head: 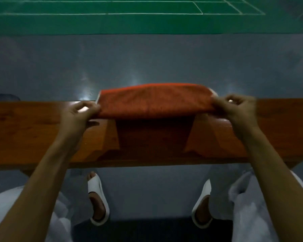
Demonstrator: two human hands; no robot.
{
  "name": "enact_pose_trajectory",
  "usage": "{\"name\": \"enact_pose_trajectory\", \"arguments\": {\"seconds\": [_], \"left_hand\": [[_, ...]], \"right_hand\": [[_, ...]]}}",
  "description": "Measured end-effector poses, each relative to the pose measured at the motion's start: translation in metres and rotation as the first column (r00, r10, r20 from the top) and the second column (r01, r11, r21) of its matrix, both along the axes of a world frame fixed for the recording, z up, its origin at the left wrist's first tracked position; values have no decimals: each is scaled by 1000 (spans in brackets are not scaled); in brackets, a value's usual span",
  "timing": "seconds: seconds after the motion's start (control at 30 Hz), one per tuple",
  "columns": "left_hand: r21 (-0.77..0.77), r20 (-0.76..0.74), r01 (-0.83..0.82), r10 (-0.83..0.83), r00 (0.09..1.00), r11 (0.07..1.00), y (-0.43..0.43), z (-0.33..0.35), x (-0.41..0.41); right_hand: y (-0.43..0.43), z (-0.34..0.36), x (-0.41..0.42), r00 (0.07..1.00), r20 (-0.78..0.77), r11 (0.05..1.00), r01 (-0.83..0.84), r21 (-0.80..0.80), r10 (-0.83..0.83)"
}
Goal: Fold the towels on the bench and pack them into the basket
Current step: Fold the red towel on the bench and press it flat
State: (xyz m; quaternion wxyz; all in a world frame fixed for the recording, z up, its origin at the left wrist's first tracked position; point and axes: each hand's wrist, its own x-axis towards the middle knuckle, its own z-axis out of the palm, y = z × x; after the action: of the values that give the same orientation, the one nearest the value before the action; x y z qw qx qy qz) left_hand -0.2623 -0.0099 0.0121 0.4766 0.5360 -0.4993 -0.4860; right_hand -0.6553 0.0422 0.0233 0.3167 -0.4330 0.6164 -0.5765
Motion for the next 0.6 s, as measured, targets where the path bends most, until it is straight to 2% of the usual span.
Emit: {"name": "enact_pose_trajectory", "arguments": {"seconds": [0.07,0.13,0.2,0.3,0.4,0.5,0.6], "left_hand": [[73,259,24,-42,965,997,8,-14,-1],[229,334,58,-134,933,972,15,-24,-3],[373,387,58,-212,898,926,17,-31,-1],[469,507,5,-274,817,883,13,-33,3],[320,636,-90,-144,758,943,5,-36,2],[148,644,-98,-21,765,984,-6,-42,-9],[61,597,-115,56,801,991,-18,-49,-22]], "right_hand": [[6,-14,-5,993,-75,949,-65,310,93],[12,-22,-10,964,-110,764,-120,634,243],[13,-26,-15,936,-125,631,-119,766,329],[9,-29,-18,936,-165,621,-69,780,312],[3,-37,-20,919,-299,659,61,750,256],[-9,-46,-21,821,-542,796,203,570,178],[-28,-50,-11,756,-649,923,188,335,82]]}}
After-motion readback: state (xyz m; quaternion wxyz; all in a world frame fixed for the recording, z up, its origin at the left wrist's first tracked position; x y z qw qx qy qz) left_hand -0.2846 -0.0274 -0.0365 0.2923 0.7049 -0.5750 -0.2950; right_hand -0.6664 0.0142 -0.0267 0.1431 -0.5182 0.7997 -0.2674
